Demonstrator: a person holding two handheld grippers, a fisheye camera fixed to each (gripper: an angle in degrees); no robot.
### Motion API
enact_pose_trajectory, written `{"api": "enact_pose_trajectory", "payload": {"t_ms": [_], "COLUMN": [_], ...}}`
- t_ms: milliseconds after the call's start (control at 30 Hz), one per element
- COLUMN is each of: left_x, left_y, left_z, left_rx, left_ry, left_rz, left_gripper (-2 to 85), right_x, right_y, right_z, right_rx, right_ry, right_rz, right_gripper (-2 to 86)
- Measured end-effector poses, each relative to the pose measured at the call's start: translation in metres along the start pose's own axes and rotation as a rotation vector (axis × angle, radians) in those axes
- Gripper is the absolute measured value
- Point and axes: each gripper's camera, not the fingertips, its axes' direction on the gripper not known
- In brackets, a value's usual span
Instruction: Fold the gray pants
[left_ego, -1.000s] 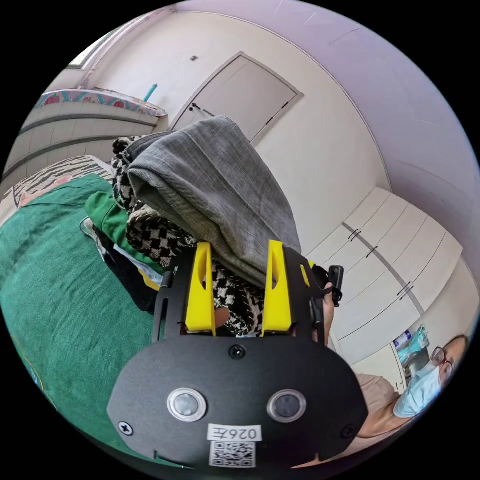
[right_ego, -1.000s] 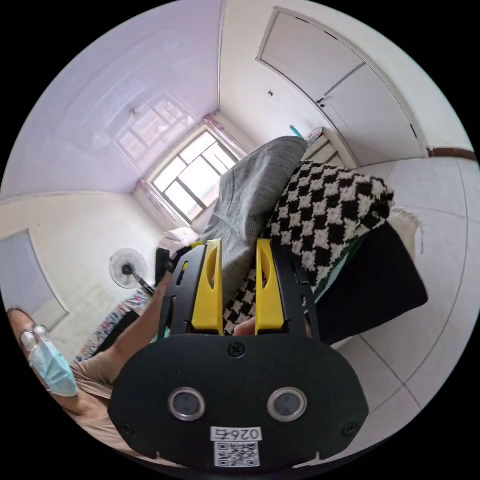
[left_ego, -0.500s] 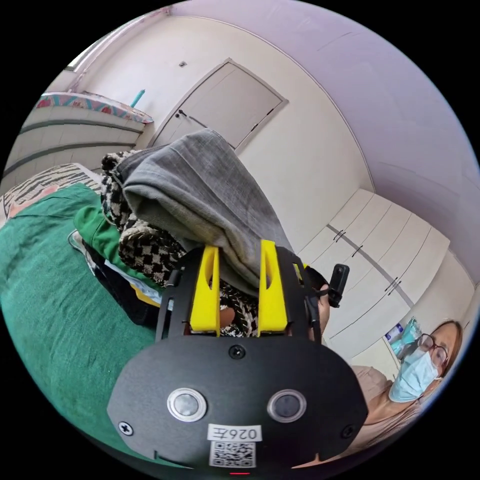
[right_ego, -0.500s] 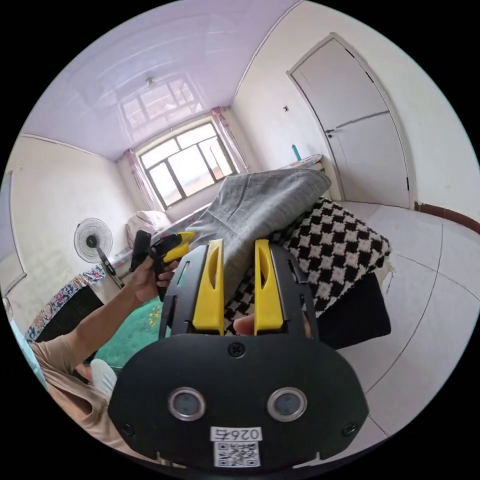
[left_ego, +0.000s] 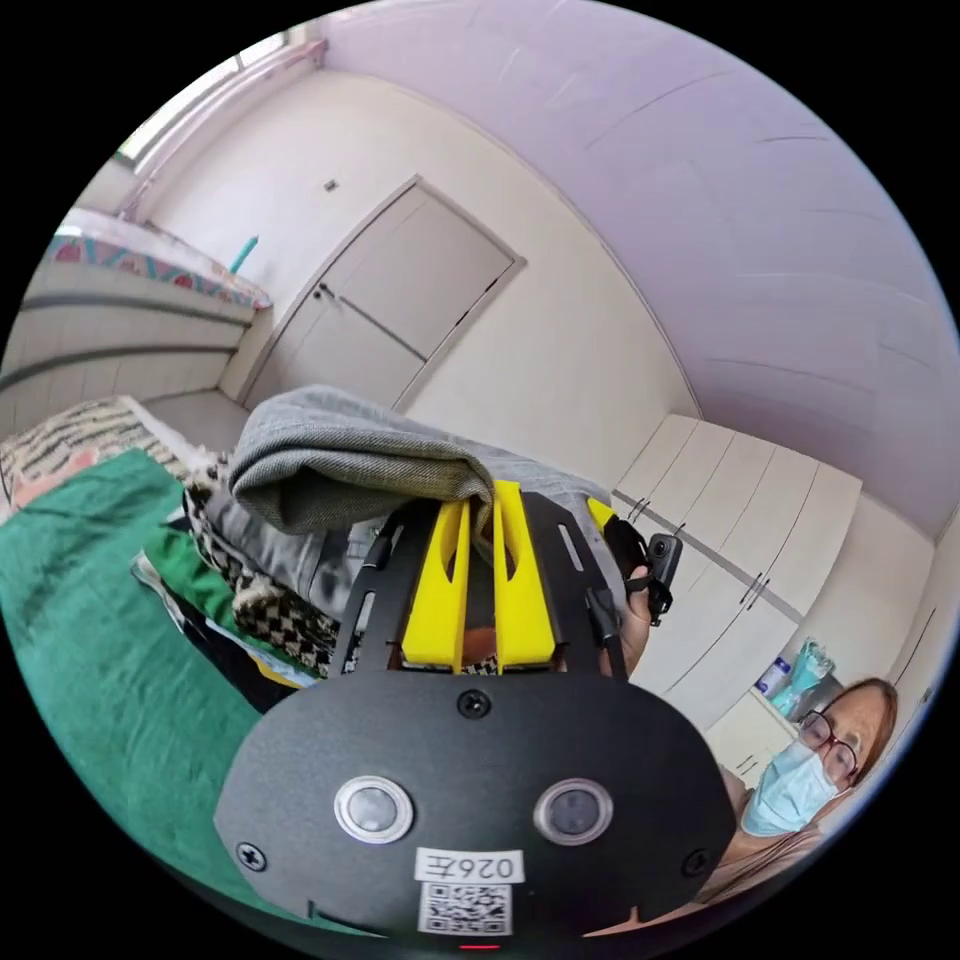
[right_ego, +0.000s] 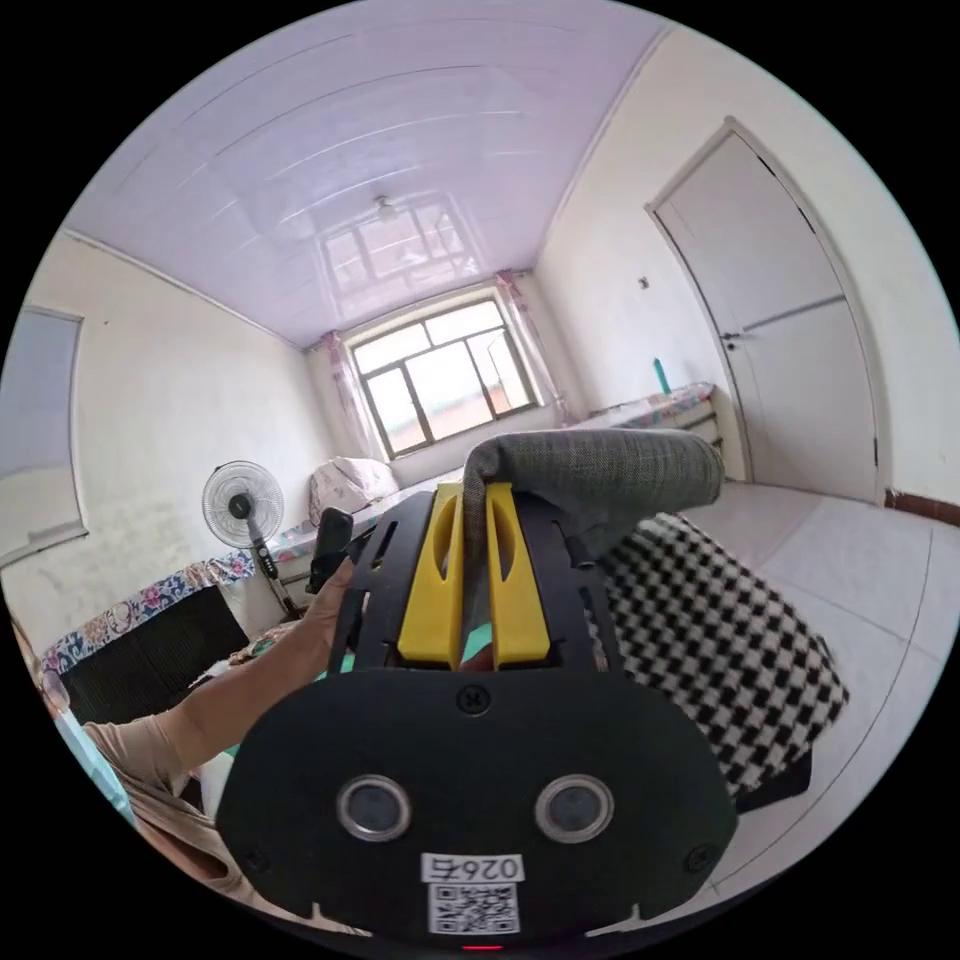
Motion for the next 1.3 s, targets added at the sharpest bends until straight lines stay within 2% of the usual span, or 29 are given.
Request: {"api": "enact_pose_trajectory", "payload": {"t_ms": [200, 400, 500, 733, 867, 967, 1033, 1100, 1200, 1267, 1300], "left_x": [0.072, 0.126, 0.128, 0.098, 0.124, 0.128, 0.105, 0.063, -0.041, -0.124, -0.139], "left_y": [0.035, 0.148, 0.222, 0.407, 0.484, 0.497, 0.490, 0.486, 0.492, 0.517, 0.527], "left_z": [-0.124, -0.254, -0.309, -0.459, -0.514, -0.495, -0.453, -0.398, -0.299, -0.217, -0.201], "left_rx": [0.179, 0.296, 0.325, 0.462, 0.569, 0.537, 0.434, 0.361, 0.180, -0.038, -0.079], "left_ry": [-0.060, -0.136, -0.230, -0.432, -0.634, -0.774, -0.808, -0.768, -0.513, -0.279, -0.240], "left_rz": [0.166, 0.288, 0.273, 0.083, 0.047, 0.093, 0.125, 0.144, 0.071, 0.012, 0.002], "left_gripper": [3.5, 3.3, 3.2, 3.1, 3.0, 3.3, 3.9, 4.9, 6.8, 6.4, 4.5], "right_x": [-0.094, -0.182, -0.223, -0.342, -0.432, -0.473, -0.475, -0.454, -0.392, -0.335, -0.321], "right_y": [-0.097, -0.156, -0.172, -0.156, -0.149, -0.147, -0.150, -0.157, -0.167, -0.169, -0.170], "right_z": [0.046, 0.094, 0.147, 0.312, 0.387, 0.423, 0.442, 0.457, 0.470, 0.469, 0.468], "right_rx": [0.051, 0.026, -0.083, -0.361, -0.551, -0.662, -0.706, -0.725, -0.774, -0.848, -0.873], "right_ry": [-0.192, -0.423, -0.521, -0.813, -0.933, -0.896, -0.863, -0.828, -0.668, -0.422, -0.357], "right_rz": [-0.129, -0.208, -0.228, -0.153, -0.117, -0.109, -0.062, 0.020, 0.139, 0.206, 0.227], "right_gripper": [-0.9, -0.9, -0.8, -0.8, -0.8, -0.4, 0.1, 1.6, 2.7, 2.5, 1.8]}}
